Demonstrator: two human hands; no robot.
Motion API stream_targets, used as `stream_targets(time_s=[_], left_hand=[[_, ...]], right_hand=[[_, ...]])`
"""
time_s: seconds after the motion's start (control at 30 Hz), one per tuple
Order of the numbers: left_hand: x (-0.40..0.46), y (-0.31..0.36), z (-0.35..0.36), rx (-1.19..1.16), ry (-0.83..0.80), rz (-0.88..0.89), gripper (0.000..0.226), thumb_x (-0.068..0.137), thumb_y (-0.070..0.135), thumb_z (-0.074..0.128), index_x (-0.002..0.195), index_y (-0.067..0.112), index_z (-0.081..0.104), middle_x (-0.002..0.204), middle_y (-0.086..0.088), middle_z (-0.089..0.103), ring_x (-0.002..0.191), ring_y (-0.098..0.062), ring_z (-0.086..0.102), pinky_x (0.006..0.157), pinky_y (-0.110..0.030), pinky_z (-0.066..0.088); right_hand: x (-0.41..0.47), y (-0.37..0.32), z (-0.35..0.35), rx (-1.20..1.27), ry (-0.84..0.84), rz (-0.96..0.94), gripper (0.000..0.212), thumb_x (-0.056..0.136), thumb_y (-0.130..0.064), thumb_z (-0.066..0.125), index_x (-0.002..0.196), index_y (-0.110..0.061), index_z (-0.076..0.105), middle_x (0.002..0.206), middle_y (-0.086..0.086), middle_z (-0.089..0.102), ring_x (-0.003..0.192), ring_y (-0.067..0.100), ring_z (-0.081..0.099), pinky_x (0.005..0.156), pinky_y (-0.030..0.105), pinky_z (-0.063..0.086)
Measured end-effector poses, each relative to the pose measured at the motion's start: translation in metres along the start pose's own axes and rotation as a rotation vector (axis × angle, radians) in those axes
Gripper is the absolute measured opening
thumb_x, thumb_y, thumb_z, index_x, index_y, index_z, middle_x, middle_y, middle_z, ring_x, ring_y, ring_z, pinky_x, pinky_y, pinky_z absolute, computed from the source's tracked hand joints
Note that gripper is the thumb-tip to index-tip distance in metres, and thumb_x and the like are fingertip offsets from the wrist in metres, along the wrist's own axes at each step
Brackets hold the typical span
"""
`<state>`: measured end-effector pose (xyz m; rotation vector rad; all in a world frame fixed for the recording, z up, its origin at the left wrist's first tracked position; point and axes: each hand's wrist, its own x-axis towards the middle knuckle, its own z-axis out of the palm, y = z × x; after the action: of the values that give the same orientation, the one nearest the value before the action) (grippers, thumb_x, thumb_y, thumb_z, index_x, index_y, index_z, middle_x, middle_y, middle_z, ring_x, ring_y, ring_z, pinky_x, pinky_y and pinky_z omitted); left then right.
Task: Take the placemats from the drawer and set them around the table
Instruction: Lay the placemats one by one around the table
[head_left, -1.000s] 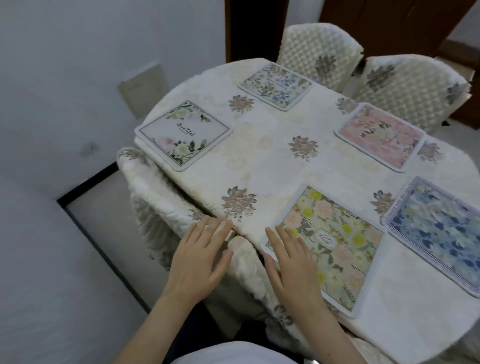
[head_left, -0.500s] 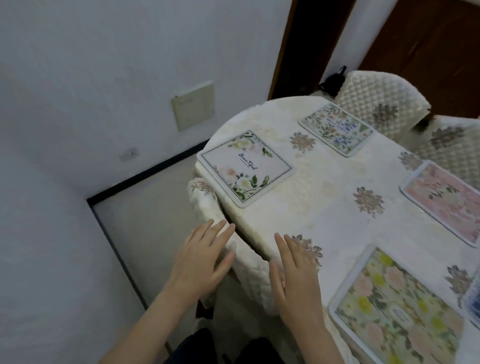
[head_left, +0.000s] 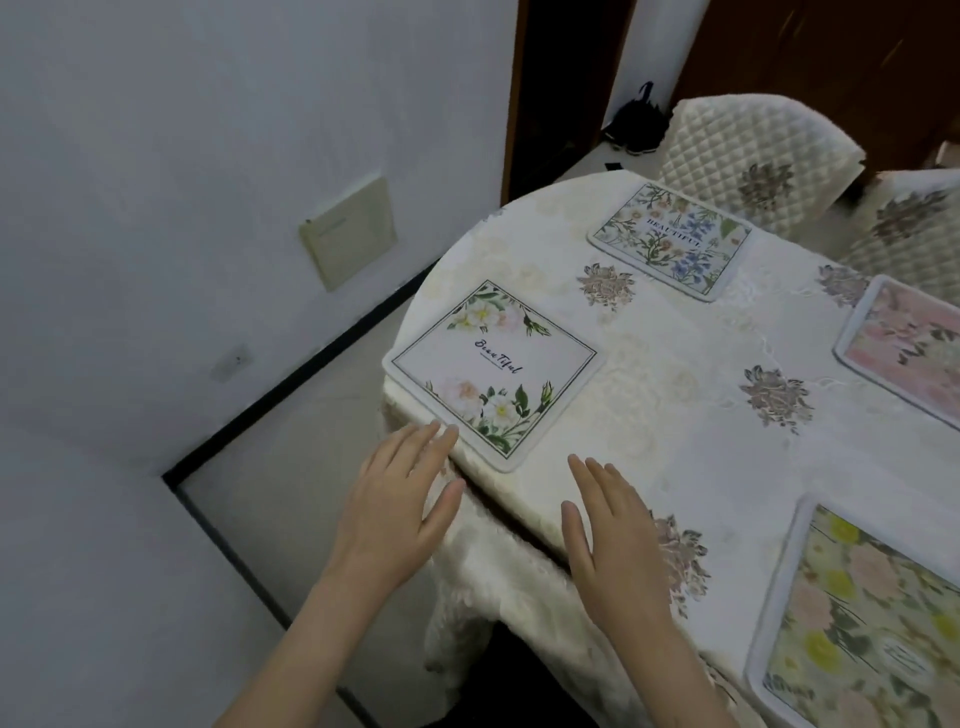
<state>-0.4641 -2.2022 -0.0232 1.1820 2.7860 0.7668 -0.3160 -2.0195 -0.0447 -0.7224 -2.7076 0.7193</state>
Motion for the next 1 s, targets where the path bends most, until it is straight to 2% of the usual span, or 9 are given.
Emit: stream_targets(time_s=[0.23, 0.4, 0.6, 0.73, 0.83, 0.9, 1.0], left_hand=[[0.1, -0.024, -0.002, -0.03, -0.042, 0.098, 0.051, 0.096, 0.044, 0.036, 0.138, 0.019, 0.051, 0.139, -0.001, 0.053, 0.131, -0.022, 0.044, 0.106, -0.04, 0.038], [0.159, -0.045, 0.006, -0.047, -0.088, 0.176, 0.052, 0.097, 0.044, 0.035, 0.137, 0.016, 0.051, 0.138, -0.003, 0.054, 0.129, -0.023, 0.046, 0.107, -0.042, 0.038], [0.236, -0.093, 0.035, -0.059, -0.187, 0.308, 0.053, 0.097, 0.045, 0.035, 0.138, 0.015, 0.049, 0.137, -0.005, 0.053, 0.127, -0.024, 0.047, 0.103, -0.045, 0.04], [0.28, -0.129, 0.062, -0.082, -0.308, 0.258, 0.065, 0.092, 0.051, 0.033, 0.146, 0.015, 0.037, 0.147, -0.008, 0.042, 0.134, -0.024, 0.038, 0.109, -0.041, 0.035], [0.302, -0.154, 0.09, -0.073, -0.454, 0.174, 0.068, 0.092, 0.047, 0.047, 0.149, 0.015, 0.028, 0.152, -0.012, 0.032, 0.138, -0.028, 0.029, 0.112, -0.041, 0.028], [0.309, -0.167, 0.105, -0.02, -0.544, 0.115, 0.071, 0.091, 0.042, 0.054, 0.15, 0.016, 0.024, 0.154, -0.016, 0.025, 0.14, -0.032, 0.024, 0.113, -0.041, 0.024], [0.312, -0.178, 0.118, 0.042, -0.606, 0.046, 0.071, 0.088, 0.04, 0.057, 0.147, 0.015, 0.026, 0.151, -0.02, 0.025, 0.134, -0.037, 0.025, 0.107, -0.044, 0.03]], right_hand=[[0.083, -0.008, 0.013, 0.011, 0.027, 0.072, 0.052, 0.099, -0.04, 0.027, 0.146, -0.021, 0.04, 0.146, 0.002, 0.045, 0.139, 0.021, 0.034, 0.113, 0.039, 0.027], [0.13, -0.014, 0.018, -0.024, 0.045, 0.131, 0.052, 0.1, -0.041, 0.026, 0.146, -0.021, 0.039, 0.147, 0.003, 0.045, 0.139, 0.022, 0.035, 0.113, 0.04, 0.029], [0.175, -0.019, 0.05, -0.008, 0.058, 0.307, 0.056, 0.099, -0.044, 0.021, 0.148, -0.022, 0.036, 0.15, 0.003, 0.04, 0.14, 0.021, 0.032, 0.116, 0.039, 0.026], [0.201, -0.014, 0.081, 0.001, 0.074, 0.509, 0.049, 0.102, -0.032, 0.038, 0.148, -0.019, 0.035, 0.151, 0.007, 0.038, 0.14, 0.021, 0.031, 0.114, 0.036, 0.027], [0.215, -0.008, 0.104, 0.038, 0.073, 0.708, 0.05, 0.1, -0.033, 0.041, 0.148, -0.02, 0.034, 0.151, 0.012, 0.035, 0.137, 0.027, 0.031, 0.109, 0.041, 0.031], [0.222, -0.003, 0.12, 0.024, 0.016, 0.824, 0.052, 0.099, -0.034, 0.042, 0.148, -0.021, 0.031, 0.15, 0.017, 0.033, 0.133, 0.034, 0.032, 0.104, 0.046, 0.035], [0.228, -0.001, 0.141, -0.026, -0.099, 0.945, 0.055, 0.097, -0.037, 0.04, 0.149, -0.025, 0.025, 0.141, 0.017, 0.038, 0.121, 0.036, 0.035, 0.092, 0.044, 0.043]])
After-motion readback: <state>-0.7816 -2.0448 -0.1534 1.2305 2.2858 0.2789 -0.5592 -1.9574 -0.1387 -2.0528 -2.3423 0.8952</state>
